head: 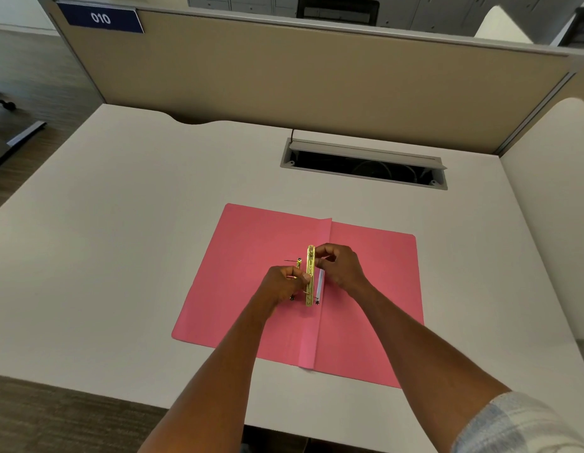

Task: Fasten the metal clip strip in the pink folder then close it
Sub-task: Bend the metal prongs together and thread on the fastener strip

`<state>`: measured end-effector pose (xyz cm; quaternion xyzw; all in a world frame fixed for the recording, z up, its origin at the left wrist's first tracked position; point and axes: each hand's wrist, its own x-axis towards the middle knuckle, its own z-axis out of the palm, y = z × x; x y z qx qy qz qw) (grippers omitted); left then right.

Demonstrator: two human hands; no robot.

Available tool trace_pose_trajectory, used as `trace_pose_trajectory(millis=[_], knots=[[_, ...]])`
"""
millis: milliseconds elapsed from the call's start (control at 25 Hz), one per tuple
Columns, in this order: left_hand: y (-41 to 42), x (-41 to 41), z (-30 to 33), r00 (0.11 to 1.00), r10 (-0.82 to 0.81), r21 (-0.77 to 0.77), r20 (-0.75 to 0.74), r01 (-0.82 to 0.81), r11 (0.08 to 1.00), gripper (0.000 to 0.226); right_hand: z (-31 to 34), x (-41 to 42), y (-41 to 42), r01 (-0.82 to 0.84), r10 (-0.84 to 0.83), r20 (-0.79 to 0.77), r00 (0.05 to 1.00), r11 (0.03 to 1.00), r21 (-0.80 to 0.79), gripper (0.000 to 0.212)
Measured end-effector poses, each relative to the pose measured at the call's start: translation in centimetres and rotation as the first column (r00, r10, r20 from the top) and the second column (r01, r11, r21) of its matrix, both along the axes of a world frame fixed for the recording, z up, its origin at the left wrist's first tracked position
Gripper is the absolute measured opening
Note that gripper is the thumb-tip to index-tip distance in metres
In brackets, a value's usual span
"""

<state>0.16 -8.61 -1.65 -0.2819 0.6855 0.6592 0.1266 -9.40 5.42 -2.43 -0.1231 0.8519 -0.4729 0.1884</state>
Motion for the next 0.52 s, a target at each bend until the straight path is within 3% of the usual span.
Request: trace_pose_trajectory(millis=[240, 520], knots=[[0.2, -0.7, -0.1, 0.999, 0.028, -0.026, 0.038, -0.027, 0.999, 0.008, -0.2, 1.8, 1.1, 0.104, -0.104, 0.012, 0.995, 0.995, -0.002, 0.007], [0.9, -1.5, -0.5, 0.993, 0.007, -0.126, 0.116, 0.008, 0.992, 0.006, -0.3, 3.1, 1.7, 0.102, -0.109, 0.095, 0.989, 0.992, 0.074, 0.023]])
